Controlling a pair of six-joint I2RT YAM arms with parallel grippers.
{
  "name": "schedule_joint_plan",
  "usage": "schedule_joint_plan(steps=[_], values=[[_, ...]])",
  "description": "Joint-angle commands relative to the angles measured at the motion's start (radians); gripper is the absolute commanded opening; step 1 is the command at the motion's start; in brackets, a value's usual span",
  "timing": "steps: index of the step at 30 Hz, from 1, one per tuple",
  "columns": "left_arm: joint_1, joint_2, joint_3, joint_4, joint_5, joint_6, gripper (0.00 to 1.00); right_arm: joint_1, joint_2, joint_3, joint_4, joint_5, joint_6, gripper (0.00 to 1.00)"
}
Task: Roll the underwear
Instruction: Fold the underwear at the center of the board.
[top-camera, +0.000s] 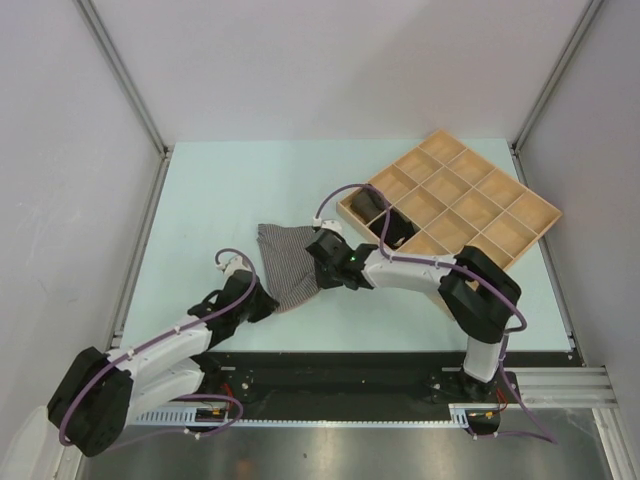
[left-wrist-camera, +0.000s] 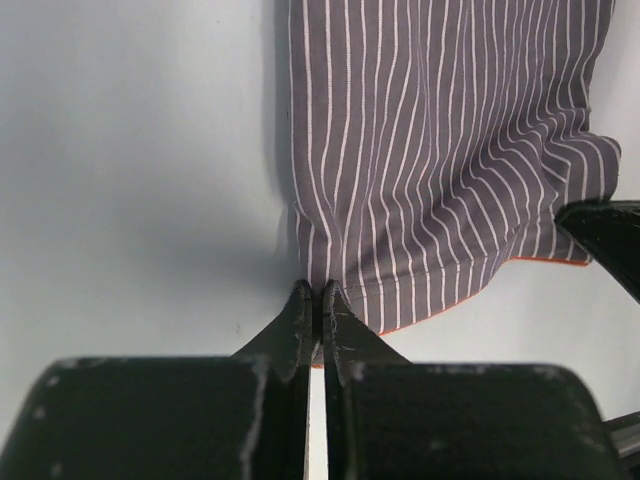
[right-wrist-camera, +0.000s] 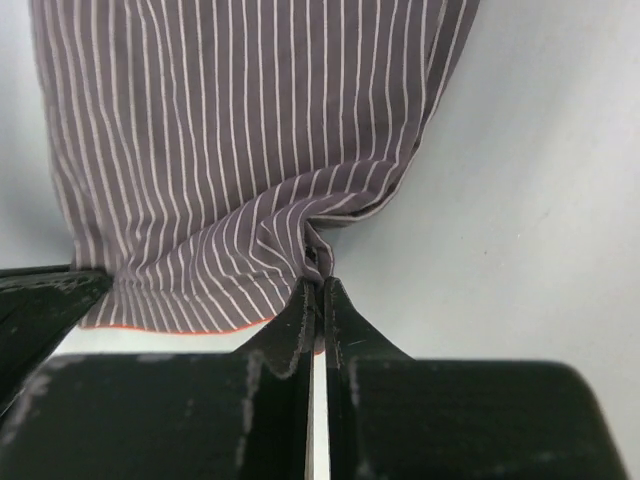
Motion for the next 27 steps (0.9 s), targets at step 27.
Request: schedule_joint_plan(steps=[27], values=[[-0.005,-0.012,-0.007,-0.066,-0.076,0.057,0.00,0.042,0.016,0.036,-0.237,0.105,-0.013,0.00]])
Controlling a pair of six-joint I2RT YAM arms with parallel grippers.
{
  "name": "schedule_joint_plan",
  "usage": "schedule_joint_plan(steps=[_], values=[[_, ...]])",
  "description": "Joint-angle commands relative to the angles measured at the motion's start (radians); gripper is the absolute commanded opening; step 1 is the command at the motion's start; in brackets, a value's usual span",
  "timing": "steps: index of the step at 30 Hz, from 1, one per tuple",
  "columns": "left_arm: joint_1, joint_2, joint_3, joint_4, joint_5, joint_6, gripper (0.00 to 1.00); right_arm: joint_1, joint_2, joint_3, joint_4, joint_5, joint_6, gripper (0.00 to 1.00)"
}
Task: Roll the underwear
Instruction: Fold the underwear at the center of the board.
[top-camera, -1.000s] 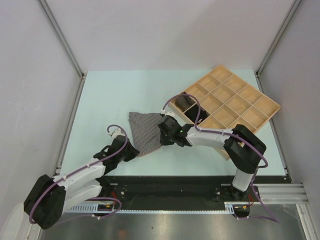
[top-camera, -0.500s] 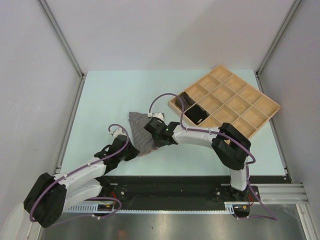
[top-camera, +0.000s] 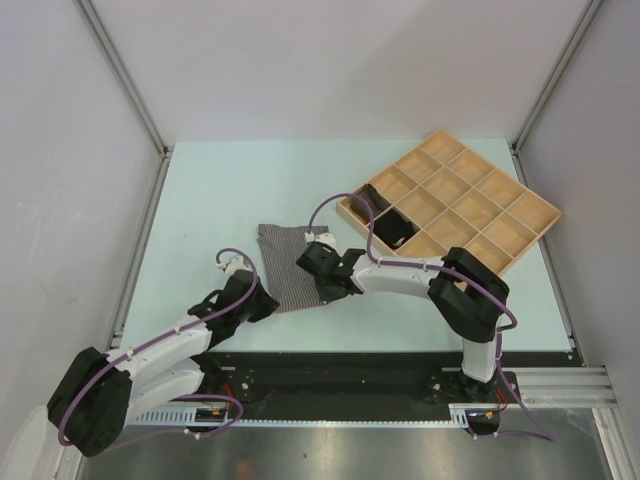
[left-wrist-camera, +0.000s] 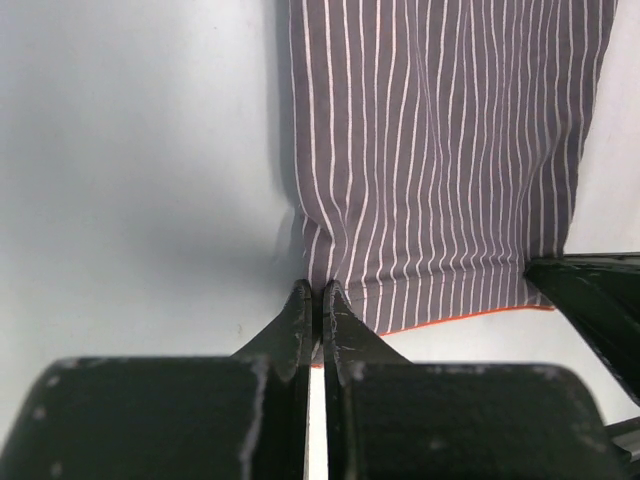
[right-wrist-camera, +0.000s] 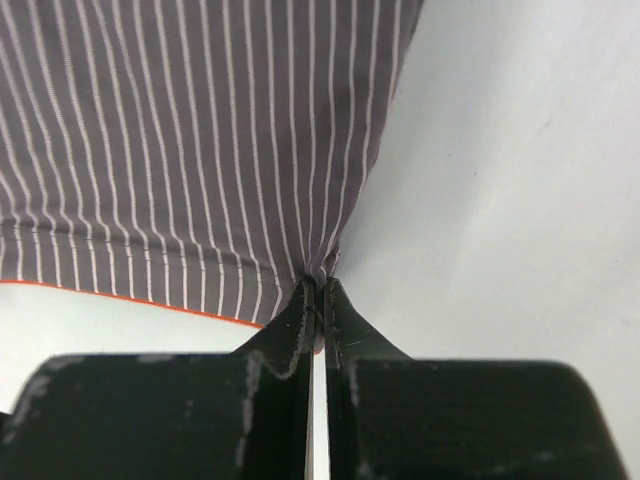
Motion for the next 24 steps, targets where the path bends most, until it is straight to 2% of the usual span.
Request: schedule_joint_plan(steps=[1,6,19,24], values=[[-0.002,-0.015,-0.015,-0.059,-0.060,0.034,0.00,-0.027,-0.062,-0.070,-0.007,0.033,0.030,0.00],[-0.003,-0.014,0.000,-0.061,-0.063,0.051,0.00,-0.027,-0.071,-0.053,-0.004,0.028,0.016,0.00],[-0.003,0.022,0.030,-0.055,-0.059,0.071,0.00,0.051,0.027,0.180,-0.061,0.040,-0.016,0.00],[-0.003,0.020,0.025,-0.044,-0.054,0.067,0.00,0.065,0.046,0.191,-0.008,-0.027,-0.009,0.00]])
